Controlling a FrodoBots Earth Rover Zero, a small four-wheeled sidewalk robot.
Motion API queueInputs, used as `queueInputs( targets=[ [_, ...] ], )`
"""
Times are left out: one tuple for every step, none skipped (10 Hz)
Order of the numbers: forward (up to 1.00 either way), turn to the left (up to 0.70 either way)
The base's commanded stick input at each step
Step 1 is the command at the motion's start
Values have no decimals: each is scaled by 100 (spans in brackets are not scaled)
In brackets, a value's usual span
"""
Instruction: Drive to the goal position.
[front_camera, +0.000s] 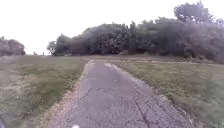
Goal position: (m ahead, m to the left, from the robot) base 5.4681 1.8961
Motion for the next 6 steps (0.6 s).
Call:
queueInputs(
  targets=[
    [84,1],
    [80,1],
    [77,1],
    [74,1],
    [70,1],
    [67,1]
  ],
)
